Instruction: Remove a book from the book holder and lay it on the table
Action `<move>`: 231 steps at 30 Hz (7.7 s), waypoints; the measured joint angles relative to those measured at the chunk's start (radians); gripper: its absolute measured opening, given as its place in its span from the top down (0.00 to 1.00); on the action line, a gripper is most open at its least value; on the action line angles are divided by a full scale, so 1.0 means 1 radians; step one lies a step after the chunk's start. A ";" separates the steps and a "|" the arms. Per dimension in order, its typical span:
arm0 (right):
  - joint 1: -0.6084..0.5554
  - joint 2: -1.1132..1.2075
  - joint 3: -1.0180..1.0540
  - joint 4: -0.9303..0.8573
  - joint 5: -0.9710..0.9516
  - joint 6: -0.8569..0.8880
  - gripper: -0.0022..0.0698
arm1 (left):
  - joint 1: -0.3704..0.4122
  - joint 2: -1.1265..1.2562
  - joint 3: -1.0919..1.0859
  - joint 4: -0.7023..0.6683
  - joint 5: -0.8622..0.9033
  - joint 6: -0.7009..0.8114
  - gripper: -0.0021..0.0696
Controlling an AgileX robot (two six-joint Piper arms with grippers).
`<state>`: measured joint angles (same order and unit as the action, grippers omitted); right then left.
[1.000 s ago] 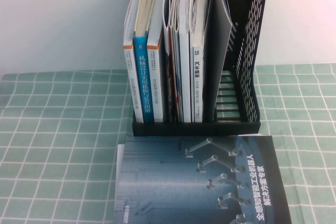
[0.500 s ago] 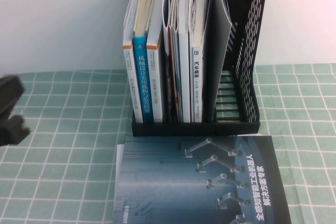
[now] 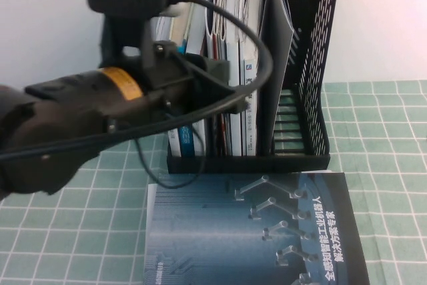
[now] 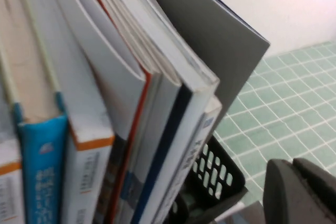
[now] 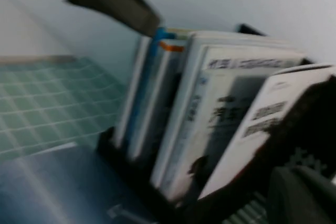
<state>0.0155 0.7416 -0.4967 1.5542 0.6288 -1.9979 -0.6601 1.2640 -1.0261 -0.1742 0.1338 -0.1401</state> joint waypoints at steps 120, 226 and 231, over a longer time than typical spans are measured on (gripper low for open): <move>0.766 0.388 -0.185 -2.761 -0.712 2.436 0.96 | -0.013 -0.281 -0.349 0.106 0.872 0.023 0.97; 1.241 -0.424 0.274 -1.839 -0.142 1.971 0.97 | -0.013 -1.026 0.692 0.024 0.409 0.146 0.97; 1.241 -0.424 0.274 -1.839 -0.142 1.971 0.97 | -0.013 -1.026 0.694 0.024 0.440 0.146 0.97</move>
<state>1.2563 0.3173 -0.2231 -0.2845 0.4870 -0.0272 -0.6726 0.2382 -0.3323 -0.1505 0.5734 0.0054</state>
